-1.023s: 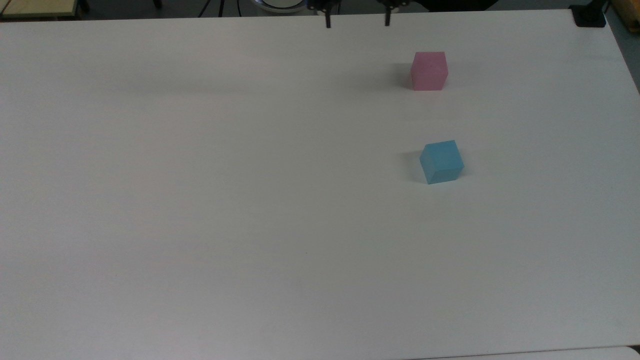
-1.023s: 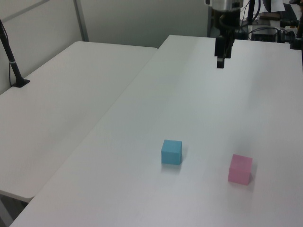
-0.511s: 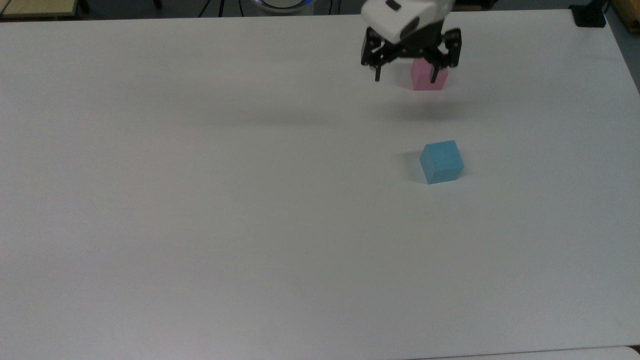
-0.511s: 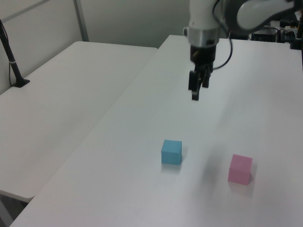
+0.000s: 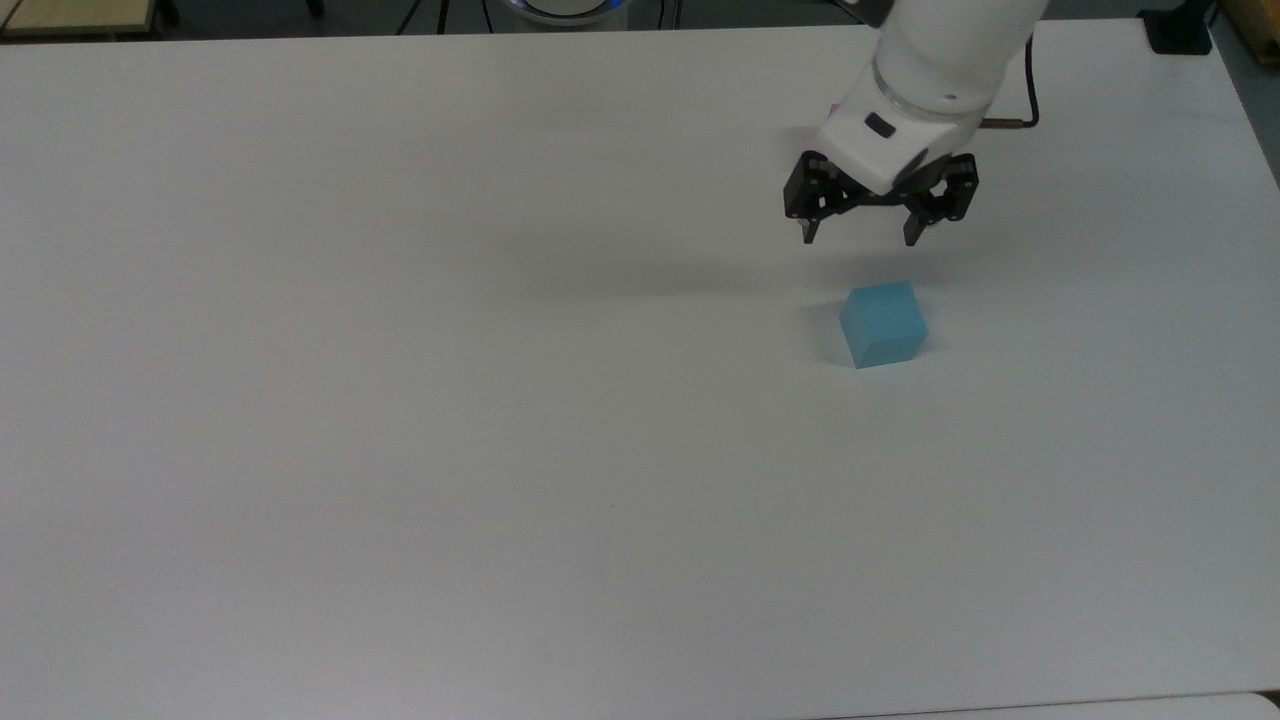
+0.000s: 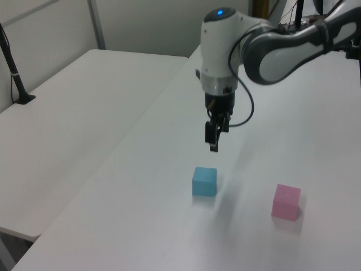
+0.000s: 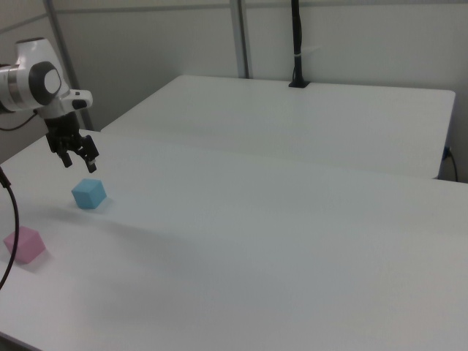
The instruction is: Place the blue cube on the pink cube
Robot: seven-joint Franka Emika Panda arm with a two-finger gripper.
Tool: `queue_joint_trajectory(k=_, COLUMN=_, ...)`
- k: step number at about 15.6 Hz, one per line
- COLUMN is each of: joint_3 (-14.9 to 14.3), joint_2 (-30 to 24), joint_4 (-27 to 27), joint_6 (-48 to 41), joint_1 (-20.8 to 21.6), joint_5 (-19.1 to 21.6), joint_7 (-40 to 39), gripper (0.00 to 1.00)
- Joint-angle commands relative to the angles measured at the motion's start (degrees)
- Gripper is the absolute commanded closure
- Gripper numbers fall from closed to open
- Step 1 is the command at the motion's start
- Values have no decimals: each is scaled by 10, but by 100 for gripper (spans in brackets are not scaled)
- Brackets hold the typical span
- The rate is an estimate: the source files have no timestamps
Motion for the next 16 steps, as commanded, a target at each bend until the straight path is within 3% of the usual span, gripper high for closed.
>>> queue_joint_trajectory(k=1, joint_3=-6, joint_2=41, joint_4=38, joint_6=-8, joint_1=26, joint_5=-25, joint_7=10, gripper=0)
queue_joint_trajectory(k=7, joint_3=-6, joint_2=76, joint_4=39, joint_6=20, joint_1=38, joint_5=-50, joint_7=56, gripper=0)
queue_joint_trajectory(k=16, joint_3=-1, joint_2=117, joint_4=56, joint_6=50, joint_1=38, joint_5=-59, joint_7=55, gripper=0)
